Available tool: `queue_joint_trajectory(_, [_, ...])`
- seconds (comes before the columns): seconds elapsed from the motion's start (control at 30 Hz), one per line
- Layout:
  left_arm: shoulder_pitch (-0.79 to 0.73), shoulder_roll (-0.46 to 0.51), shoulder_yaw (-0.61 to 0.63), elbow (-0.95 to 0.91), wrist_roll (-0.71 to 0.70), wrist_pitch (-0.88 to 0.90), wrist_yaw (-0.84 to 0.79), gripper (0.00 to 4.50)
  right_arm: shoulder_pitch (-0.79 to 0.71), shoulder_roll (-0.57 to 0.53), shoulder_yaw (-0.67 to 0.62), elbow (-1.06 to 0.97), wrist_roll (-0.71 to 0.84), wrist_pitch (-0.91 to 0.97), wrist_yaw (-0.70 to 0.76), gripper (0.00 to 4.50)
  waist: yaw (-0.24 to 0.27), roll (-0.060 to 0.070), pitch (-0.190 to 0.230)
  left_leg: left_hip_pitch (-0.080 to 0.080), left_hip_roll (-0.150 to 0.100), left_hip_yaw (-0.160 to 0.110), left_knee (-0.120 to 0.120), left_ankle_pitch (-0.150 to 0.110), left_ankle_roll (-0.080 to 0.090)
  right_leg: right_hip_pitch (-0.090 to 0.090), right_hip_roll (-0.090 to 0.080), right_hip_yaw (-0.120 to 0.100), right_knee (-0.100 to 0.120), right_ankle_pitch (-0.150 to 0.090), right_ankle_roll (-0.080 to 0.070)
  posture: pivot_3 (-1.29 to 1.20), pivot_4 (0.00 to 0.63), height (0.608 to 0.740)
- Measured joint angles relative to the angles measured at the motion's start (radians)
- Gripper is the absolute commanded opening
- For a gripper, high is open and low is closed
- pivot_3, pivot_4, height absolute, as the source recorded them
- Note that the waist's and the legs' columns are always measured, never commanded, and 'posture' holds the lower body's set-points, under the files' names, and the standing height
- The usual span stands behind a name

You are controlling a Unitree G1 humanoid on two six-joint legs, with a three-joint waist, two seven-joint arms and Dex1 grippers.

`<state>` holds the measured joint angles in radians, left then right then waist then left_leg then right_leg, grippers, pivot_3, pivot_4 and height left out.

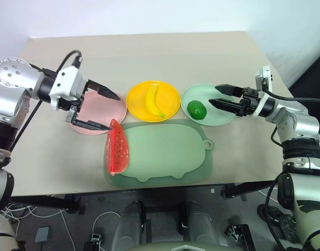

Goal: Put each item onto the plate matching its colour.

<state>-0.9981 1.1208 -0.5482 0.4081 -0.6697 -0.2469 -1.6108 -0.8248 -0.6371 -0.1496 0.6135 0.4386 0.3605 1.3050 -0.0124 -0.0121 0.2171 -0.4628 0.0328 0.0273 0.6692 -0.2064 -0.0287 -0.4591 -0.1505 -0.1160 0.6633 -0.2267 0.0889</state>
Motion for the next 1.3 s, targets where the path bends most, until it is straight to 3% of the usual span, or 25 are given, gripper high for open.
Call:
queue_joint_trajectory(0.2, [-0.095,0.039,-0.201,-0.035,-0.08,-0.154,0.0,4.5,0.0,0.001,0.0,-0.003,0.007,0.004,-0.008,4.48,0.003,0.0,0.0,-0.001,0.0,0.0,0.001,0.0,0.0,0.0,0.0,0.0,0.0,0.0,0.0,0.0,0.15,0.677])
queue_joint_trajectory(0.63, [-0.286,0.049,-0.58,0.125,-0.015,-0.471,0.0,4.5,0.035,-0.003,-0.002,-0.046,0.017,0.015,-0.004,4.48,0.001,0.001,0.0,-0.005,0.001,-0.001,0.012,-0.001,0.002,-0.001,0.0,0.0,0.003,-0.001,0.002,0.0,0.15,0.677])
queue_joint_trajectory(0.9, [-0.304,-0.005,-0.651,0.178,-0.011,-0.58,0.0,4.5,0.127,-0.027,0.055,-0.183,-0.004,-0.054,0.102,4.48,0.007,0.001,0.0,-0.013,0.0,-0.002,0.017,0.0,0.005,-0.006,0.0,0.0,0.002,0.004,0.003,0.0,0.15,0.677])
queue_joint_trajectory(1.3, [-0.326,-0.074,-0.675,0.266,0.008,-0.684,0.0,4.5,0.217,-0.079,0.153,-0.297,-0.049,-0.116,0.214,4.48,0.004,0.001,0.0,-0.014,0.0,-0.002,0.018,0.001,0.006,-0.006,0.0,0.0,0.002,0.005,0.003,0.0,0.15,0.677])
